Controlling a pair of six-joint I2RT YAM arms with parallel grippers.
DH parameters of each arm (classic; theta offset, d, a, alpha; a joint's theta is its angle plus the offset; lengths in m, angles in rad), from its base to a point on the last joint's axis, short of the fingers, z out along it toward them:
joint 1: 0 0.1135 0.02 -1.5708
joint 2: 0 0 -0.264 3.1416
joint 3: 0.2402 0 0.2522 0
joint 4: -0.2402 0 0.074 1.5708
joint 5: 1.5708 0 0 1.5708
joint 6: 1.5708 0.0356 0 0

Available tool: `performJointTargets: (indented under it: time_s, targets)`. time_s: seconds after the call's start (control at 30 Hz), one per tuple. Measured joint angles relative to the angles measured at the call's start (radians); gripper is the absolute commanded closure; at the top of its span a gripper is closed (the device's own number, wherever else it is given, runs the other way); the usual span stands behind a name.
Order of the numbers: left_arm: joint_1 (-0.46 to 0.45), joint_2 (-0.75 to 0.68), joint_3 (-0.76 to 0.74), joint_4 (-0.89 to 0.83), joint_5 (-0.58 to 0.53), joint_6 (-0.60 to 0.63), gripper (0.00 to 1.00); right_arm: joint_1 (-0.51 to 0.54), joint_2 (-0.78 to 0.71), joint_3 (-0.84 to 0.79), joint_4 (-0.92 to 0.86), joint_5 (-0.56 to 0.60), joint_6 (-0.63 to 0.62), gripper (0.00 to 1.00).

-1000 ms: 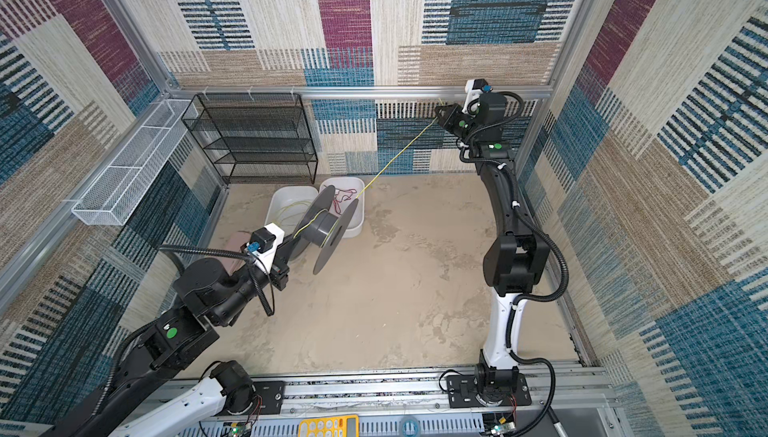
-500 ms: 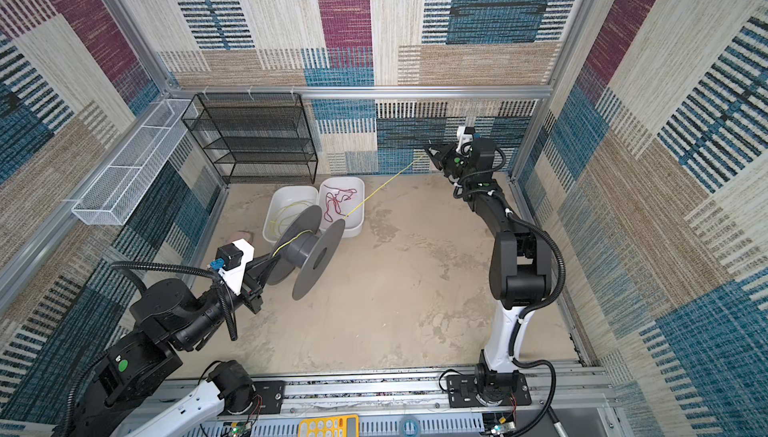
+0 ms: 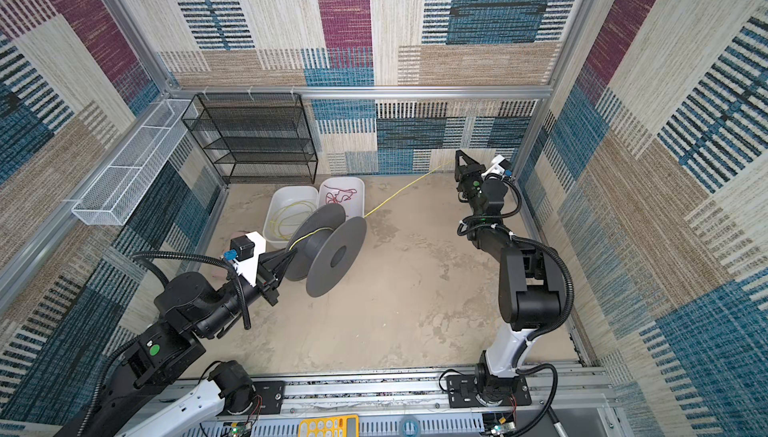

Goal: Wrap the cables

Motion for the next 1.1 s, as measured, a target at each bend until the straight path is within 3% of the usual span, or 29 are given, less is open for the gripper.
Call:
performJointTargets:
  time_s: [0.27, 0.63, 0.8, 1.1]
  targets:
    - [0.011, 0.170, 0.053, 0.240, 0.026, -0.114, 1.00, -0.007, -0.006, -0.182, 0.038, 0.126, -0.004, 1.00]
    - [0.220, 0.533, 0.138, 0.726, 0.014, -0.446, 1.00, 0.089, -0.005, -0.393, 0.096, 0.193, -0.007, 1.00]
    - [0.223, 0.667, 0.175, 0.924, -0.090, -0.510, 1.00, 0.173, -0.005, -0.467, 0.130, 0.221, 0.002, 1.00]
    - [0.224, 0.851, 0.241, 1.161, -0.315, -0.504, 1.00, 0.367, -0.054, -0.525, 0.127, 0.288, -0.025, 1.00]
